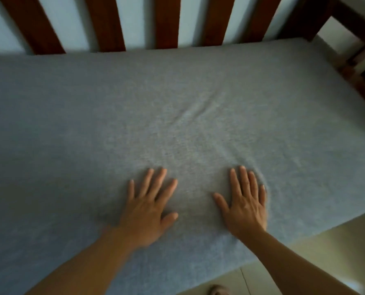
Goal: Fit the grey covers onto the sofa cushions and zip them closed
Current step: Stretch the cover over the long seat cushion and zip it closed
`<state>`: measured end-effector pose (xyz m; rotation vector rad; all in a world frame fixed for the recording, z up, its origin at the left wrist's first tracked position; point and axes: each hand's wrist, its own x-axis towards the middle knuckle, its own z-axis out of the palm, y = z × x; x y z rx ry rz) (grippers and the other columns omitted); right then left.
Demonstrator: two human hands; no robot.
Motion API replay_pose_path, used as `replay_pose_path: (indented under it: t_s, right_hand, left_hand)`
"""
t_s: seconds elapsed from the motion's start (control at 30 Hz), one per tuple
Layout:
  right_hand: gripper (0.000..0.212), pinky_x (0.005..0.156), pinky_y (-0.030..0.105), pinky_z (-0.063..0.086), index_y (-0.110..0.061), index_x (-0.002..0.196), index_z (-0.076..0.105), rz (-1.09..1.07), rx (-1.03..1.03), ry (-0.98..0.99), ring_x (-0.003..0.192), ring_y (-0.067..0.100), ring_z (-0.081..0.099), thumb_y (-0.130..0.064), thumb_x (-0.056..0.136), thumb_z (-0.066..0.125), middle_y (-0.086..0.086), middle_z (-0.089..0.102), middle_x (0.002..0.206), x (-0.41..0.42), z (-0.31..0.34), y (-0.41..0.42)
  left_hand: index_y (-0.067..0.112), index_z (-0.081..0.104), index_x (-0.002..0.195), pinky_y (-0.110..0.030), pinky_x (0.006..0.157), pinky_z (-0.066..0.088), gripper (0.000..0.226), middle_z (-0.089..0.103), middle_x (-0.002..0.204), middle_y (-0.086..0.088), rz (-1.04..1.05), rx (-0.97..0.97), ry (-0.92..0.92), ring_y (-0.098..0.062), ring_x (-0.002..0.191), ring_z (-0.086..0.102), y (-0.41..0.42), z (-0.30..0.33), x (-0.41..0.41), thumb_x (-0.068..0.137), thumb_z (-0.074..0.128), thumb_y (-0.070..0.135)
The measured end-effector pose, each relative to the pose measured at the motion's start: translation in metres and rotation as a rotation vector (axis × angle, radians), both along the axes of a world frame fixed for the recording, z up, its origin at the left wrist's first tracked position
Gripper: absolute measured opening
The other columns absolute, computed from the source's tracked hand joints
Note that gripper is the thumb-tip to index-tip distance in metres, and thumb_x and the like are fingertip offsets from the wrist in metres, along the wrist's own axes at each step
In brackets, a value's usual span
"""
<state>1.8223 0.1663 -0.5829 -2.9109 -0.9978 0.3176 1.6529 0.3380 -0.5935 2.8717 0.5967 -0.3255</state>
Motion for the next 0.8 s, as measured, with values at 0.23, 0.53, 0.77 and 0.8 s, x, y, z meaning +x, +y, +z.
replay_pose_path:
  t_s: [0.23, 0.53, 0.77, 0.8]
  right_hand:
    - [0.075, 0.109, 0.052, 0.011, -0.016, 0.142, 0.041, 0.188, 0.140, 0.019, 0.139, 0.042, 0.025, -0.054, 0.078, 0.030, 0.021, 0.027, 0.152, 0.110, 0.010, 0.037]
    - [0.081, 0.114, 0.040, -0.010, -0.031, 0.151, 0.013, -0.089, 0.119, -0.070, 0.147, 0.019, -0.002, -0.071, 0.081, 0.008, -0.006, 0.004, 0.159, 0.256, -0.018, -0.070]
    - [0.085, 0.118, 0.045, -0.005, -0.021, 0.152, -0.006, -0.776, 0.054, 0.113, 0.145, 0.025, -0.017, -0.070, 0.088, 0.021, 0.007, -0.018, 0.158, 0.329, 0.004, -0.181]
    - [0.084, 0.117, 0.046, -0.006, -0.020, 0.152, -0.006, -0.806, 0.045, 0.121, 0.144, 0.028, -0.017, -0.068, 0.090, 0.024, 0.010, -0.019, 0.157, 0.337, 0.008, -0.189]
  left_hand:
    - [0.020, 0.033, 0.145, -0.068, 0.095, 0.032, 0.069, 0.028, 0.153, -0.011, 0.343, -0.013, -0.109, -0.032, 0.137, 0.032, 0.003, 0.009, 0.133, 0.085, 0.038, 0.053]
    - [0.027, 0.024, 0.149, -0.070, 0.102, 0.018, 0.067, 0.014, 0.158, -0.009, 0.259, 0.045, -0.046, -0.035, 0.144, 0.014, -0.039, -0.008, 0.294, 0.090, 0.030, 0.058]
    - [0.030, 0.043, 0.136, -0.061, 0.088, 0.046, 0.068, 0.041, 0.147, 0.001, -0.467, -0.035, -0.136, -0.023, 0.134, 0.032, -0.163, 0.000, 0.389, 0.077, 0.039, 0.062]
    - [0.031, 0.043, 0.136, -0.056, 0.087, 0.049, 0.068, 0.041, 0.147, 0.002, -0.547, -0.018, -0.139, -0.020, 0.134, 0.031, -0.170, 0.002, 0.401, 0.076, 0.040, 0.063]
